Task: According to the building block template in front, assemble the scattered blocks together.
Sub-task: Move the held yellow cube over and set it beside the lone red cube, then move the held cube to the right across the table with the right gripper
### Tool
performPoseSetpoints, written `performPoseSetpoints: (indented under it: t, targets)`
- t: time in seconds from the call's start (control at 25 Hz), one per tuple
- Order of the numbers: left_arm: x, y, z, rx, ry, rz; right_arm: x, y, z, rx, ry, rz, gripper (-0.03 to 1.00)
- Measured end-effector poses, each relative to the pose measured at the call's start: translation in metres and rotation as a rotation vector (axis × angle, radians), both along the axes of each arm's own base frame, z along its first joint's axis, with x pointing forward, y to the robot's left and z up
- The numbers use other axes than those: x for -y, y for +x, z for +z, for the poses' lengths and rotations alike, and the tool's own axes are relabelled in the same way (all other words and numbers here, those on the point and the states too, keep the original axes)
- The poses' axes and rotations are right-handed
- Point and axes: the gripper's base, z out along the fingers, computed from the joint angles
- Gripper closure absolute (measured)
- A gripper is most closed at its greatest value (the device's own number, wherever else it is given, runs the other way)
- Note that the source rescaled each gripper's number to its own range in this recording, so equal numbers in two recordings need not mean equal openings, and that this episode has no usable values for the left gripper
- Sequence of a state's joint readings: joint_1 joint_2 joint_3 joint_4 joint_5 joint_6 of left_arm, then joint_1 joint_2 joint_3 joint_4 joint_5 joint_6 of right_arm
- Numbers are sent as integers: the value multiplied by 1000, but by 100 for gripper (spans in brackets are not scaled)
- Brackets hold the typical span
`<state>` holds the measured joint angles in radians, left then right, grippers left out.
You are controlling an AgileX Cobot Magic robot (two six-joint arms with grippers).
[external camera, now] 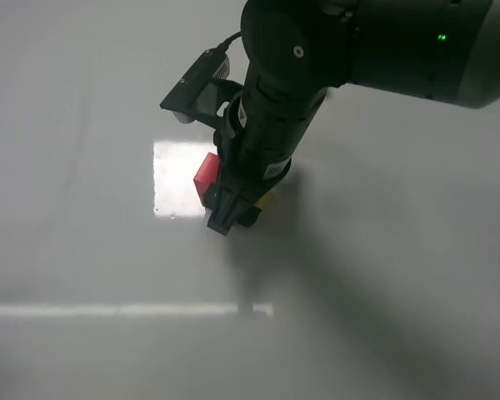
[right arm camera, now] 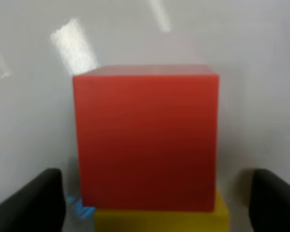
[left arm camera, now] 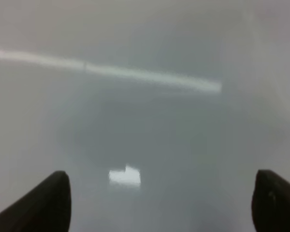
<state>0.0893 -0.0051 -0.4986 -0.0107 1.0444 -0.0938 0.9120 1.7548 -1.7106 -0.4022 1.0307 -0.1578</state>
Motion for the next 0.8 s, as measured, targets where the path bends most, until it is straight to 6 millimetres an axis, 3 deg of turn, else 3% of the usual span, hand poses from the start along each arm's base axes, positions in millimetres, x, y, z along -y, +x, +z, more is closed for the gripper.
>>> performPoseSetpoints:
  t: [0.24, 0.36, 0.6, 0.8]
  targets:
    - [0, 0, 0, 0, 0, 0, -6, -1, 6, -7, 80, 11, 10]
    - [0, 0, 0, 0, 0, 0, -7, 0, 12, 15, 101, 17, 10]
    - [0, 0, 0, 0, 0, 0, -12, 5, 0, 6, 58, 12, 10]
    - [0, 0, 0, -1, -1, 0, -11, 7, 0, 22, 27, 7, 16]
